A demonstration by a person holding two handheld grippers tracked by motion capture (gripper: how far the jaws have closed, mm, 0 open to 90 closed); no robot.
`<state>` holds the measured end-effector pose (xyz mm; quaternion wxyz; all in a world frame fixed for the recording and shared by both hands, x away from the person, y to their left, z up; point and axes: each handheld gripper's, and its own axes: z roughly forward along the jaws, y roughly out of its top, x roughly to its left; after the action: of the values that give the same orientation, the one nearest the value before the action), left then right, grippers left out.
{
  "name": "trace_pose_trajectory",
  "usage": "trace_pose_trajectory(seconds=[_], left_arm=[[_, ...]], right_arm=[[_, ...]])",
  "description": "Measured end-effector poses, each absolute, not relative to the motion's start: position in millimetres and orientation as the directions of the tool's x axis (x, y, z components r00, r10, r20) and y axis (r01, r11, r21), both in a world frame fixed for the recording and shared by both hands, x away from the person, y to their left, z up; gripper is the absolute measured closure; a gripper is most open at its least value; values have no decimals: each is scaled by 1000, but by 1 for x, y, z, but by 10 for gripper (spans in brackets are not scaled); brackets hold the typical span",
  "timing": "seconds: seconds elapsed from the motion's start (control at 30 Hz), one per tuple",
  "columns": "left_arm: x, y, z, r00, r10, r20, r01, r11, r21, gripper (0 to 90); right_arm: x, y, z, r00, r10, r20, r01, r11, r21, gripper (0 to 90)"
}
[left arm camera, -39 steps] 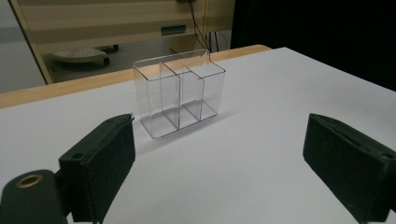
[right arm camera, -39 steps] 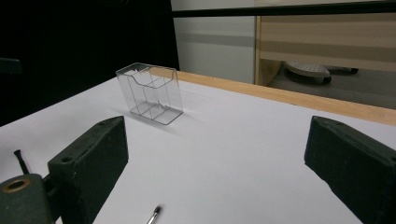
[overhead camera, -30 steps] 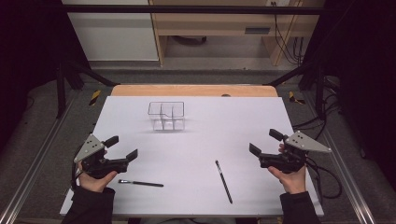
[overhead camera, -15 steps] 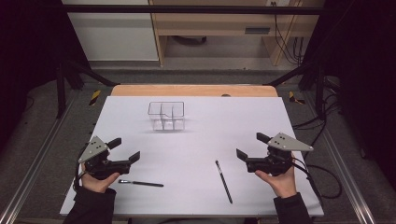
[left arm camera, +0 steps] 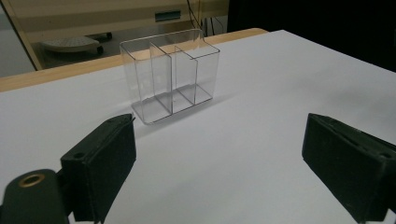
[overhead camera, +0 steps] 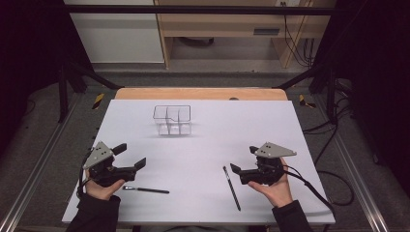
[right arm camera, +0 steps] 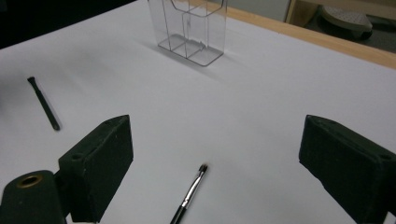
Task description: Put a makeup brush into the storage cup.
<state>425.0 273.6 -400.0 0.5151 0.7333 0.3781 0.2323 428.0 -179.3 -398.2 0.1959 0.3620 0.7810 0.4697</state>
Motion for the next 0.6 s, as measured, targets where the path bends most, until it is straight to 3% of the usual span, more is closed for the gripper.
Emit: trace_pose_trajectory(seconds=[0.6], left_arm=[[424,275,-399,605,794,-50,313,-179,933,96]], right_arm=[[429,-156,-431,-688,726,12,470,433,769,200]])
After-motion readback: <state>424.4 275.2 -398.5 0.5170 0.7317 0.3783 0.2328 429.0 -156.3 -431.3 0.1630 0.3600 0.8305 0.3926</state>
